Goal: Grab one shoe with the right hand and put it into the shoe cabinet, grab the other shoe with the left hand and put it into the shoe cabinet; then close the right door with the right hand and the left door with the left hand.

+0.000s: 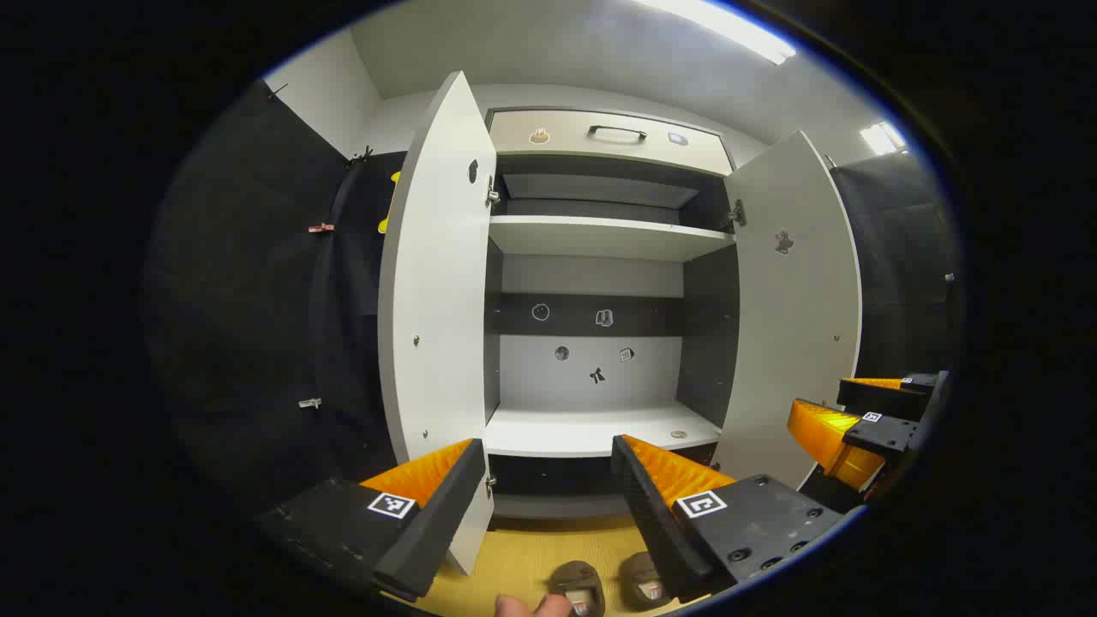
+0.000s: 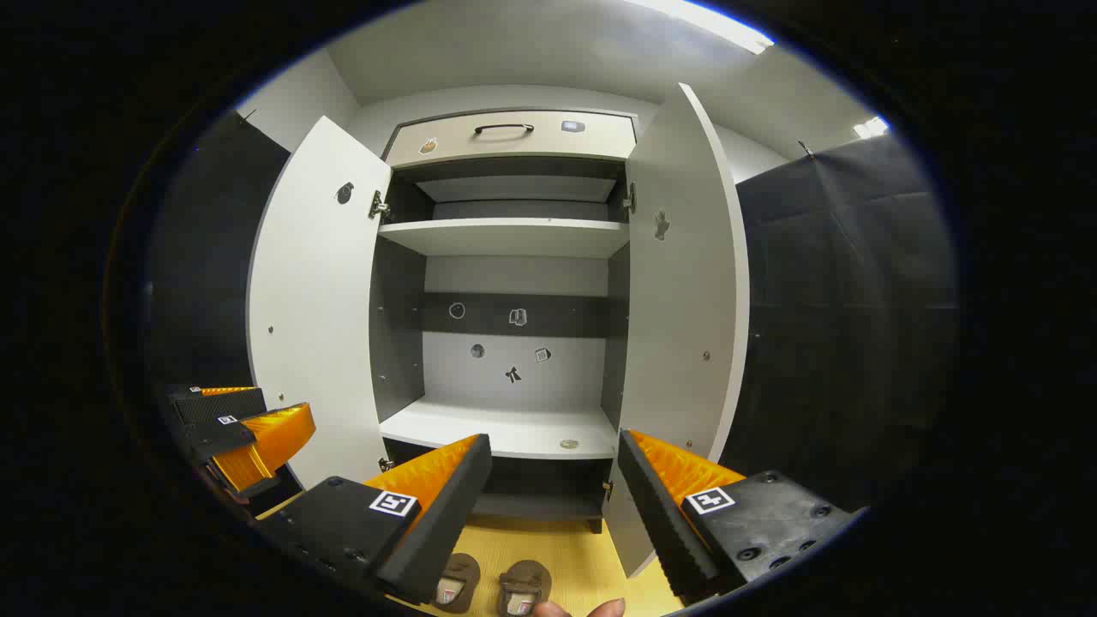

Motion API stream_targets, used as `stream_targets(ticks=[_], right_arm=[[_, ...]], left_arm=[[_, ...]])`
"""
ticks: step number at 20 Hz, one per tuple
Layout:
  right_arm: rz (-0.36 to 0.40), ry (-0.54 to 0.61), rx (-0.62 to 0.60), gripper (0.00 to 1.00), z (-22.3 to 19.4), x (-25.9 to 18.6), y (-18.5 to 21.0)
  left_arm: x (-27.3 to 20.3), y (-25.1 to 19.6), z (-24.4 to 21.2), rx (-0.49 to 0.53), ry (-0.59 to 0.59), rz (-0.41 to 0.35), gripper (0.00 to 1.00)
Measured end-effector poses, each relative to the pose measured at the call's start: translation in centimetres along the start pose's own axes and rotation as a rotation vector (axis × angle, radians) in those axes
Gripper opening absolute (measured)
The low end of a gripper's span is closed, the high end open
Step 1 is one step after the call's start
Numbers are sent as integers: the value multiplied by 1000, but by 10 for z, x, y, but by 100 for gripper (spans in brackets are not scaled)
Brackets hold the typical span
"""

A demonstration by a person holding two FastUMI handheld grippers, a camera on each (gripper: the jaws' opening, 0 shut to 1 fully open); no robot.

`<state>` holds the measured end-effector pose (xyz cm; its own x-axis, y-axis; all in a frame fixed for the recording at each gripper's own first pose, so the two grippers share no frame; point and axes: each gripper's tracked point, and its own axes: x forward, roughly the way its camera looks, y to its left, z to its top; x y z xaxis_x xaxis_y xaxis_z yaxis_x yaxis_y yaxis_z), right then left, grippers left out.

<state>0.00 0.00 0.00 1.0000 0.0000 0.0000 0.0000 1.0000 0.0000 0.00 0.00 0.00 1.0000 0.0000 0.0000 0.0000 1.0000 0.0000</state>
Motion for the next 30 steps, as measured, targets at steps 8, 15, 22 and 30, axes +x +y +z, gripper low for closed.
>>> stream_targets(ticks=[8,15,22,30], right_arm=[[2,0,-2,98,0,-6,1],[0,12,-3,98,-6,-5,1],[37,92,3,98,-42,-3,18],[101,376,3,99,-175,-18,43]], left_arm=[[-6,2,4,7,-3,5,95],[-6,-2,4,19,-3,-12,95],[-3,8,-2,16,3,5,95],[-2,25,-19,13,12,25,95]])
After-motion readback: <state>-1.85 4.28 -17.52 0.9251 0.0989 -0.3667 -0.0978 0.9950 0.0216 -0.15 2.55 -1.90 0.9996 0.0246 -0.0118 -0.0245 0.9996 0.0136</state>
